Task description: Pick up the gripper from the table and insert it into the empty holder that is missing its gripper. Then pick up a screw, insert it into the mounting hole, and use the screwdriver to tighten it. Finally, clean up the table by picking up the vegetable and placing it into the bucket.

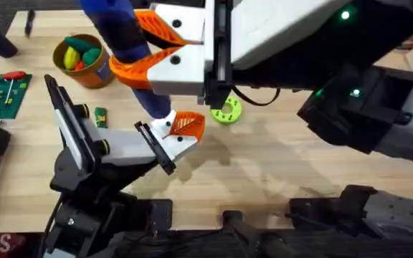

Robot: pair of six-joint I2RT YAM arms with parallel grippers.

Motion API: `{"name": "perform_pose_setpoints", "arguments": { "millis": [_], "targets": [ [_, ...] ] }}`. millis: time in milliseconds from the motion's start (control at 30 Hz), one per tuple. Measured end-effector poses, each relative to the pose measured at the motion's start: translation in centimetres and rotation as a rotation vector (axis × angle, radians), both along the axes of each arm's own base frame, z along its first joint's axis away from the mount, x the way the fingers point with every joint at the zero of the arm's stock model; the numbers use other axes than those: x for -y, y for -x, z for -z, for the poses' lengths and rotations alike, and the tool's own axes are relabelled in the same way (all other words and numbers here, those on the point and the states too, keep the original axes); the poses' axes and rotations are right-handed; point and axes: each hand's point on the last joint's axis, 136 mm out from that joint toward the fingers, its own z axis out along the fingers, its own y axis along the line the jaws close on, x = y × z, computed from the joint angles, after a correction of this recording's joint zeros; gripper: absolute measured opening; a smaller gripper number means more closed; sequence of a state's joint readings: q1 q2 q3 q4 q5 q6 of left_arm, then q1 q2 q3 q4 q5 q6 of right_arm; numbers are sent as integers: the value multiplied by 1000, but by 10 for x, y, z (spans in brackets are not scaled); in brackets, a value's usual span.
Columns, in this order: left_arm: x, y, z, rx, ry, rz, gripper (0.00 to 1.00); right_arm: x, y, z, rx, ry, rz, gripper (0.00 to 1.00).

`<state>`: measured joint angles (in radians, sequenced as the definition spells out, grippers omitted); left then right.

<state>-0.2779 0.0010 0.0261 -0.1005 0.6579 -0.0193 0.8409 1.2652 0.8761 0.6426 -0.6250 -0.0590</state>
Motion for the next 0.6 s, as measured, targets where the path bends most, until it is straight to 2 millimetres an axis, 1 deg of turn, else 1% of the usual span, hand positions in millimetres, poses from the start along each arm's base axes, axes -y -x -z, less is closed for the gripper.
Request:
{"name": "perform_pose_setpoints", "arguments": {
  "millis": [233,600],
  "targets": [
    [0,0,0,0,0,0,7,0,-1,2,-36,6,-2,54],
    [0,0,0,0,0,0,7,1,-2,5,-43,14,2,54]
  ]
}}
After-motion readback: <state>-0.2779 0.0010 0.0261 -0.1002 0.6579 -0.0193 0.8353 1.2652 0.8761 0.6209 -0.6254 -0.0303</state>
